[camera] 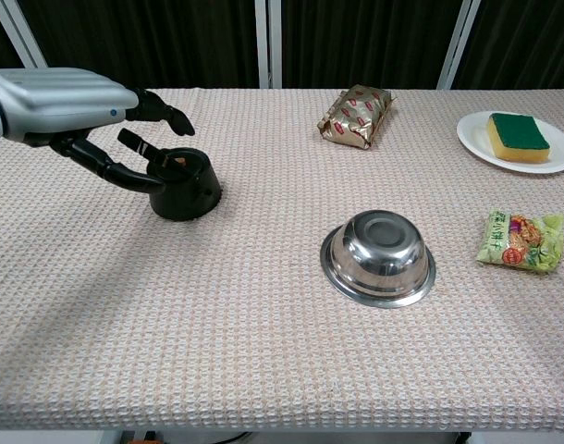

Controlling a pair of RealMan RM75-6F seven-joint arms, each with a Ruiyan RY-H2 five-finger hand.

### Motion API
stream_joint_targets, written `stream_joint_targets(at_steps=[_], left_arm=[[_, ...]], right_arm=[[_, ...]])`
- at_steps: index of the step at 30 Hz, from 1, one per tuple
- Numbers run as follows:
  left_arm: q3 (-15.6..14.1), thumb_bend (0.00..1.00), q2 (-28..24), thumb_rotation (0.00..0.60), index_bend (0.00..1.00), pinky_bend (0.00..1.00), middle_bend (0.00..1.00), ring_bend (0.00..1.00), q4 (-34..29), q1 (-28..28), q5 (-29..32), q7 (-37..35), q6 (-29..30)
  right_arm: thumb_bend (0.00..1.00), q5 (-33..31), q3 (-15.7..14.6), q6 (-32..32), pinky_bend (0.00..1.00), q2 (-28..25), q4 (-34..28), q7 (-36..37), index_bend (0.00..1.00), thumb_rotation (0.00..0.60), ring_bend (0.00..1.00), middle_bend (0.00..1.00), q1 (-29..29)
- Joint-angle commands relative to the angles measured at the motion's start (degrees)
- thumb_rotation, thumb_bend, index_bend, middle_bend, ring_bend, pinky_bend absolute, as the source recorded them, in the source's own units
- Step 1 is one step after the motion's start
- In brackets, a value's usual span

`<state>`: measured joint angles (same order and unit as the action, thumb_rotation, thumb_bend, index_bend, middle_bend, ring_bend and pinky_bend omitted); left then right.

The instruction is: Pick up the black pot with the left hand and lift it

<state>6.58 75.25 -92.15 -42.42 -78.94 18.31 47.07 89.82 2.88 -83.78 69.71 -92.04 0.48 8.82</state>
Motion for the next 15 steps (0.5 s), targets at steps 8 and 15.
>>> stream_joint_targets(at_steps=[8, 15], left_arm=[[-0.44, 0.0, -0.29, 0.109, 0.18, 0.13, 0.19, 0.11, -0.17, -0.59, 0.9, 0.9, 1.01], [-1.32, 0.0, -0.33, 0.111, 0.28, 0.13, 0.26, 0.16, 0.3, -0.78, 1.47, 1.55, 1.24]], right_arm=[[0.35, -0.16, 0.07, 0.4, 0.0, 0.07, 0.31, 0.45, 0.0, 0.552, 0.0, 0.0, 0.13], [0.35, -0.36, 0.24, 0.15, 0.0, -0.08, 0.34, 0.85, 0.0, 0.553, 0.0, 0.0, -0.01]])
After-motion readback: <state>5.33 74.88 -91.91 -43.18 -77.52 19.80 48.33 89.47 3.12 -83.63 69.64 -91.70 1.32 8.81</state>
